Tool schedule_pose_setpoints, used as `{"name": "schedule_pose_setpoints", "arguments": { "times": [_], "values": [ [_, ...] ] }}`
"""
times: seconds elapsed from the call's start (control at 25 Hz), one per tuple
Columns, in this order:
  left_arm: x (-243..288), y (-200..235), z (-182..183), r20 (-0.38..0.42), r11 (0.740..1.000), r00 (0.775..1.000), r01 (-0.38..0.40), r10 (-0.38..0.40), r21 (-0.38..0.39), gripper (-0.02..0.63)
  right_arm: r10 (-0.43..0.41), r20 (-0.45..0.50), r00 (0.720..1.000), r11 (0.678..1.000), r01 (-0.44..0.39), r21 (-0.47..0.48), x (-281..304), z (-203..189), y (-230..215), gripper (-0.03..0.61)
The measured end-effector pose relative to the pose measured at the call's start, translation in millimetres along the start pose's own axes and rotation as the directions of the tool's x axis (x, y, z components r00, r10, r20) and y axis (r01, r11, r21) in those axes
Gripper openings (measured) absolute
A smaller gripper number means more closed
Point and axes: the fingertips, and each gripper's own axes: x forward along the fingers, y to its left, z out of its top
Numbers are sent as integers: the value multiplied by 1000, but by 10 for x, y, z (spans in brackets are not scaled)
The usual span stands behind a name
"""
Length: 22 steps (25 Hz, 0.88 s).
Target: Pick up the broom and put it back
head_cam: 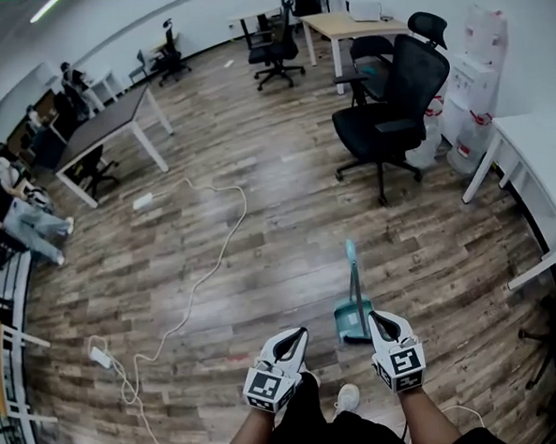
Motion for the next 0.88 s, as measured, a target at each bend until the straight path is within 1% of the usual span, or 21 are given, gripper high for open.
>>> {"name": "schedule_pose_setpoints", "arguments": {
  "times": [0.16,0.4,0.68,0.76,0.88],
  "values": [
    [84,98,-144,-33,1000,999,2,-2,-11,20,-19,-50,999,1000,20,4,176,-203,-84,3],
    [219,292,-312,-68,1000,998,1,-3,-28,20,-49,-108,993,999,47,-23,514,-361,-219,5],
    [428,522,-439,-97,999,995,22,-25,-28,20,-73,-188,979,997,69,-30,959,-602,-367,78],
    [482,583,-465,-104,999,994,28,-31,-29,20,-82,-208,975,996,76,-37,1091,-683,-416,112],
    [534,670,-521,-119,999,992,36,-39,-32,20,-100,-238,966,995,92,-44,1272,-825,-484,118]
  ]
}}
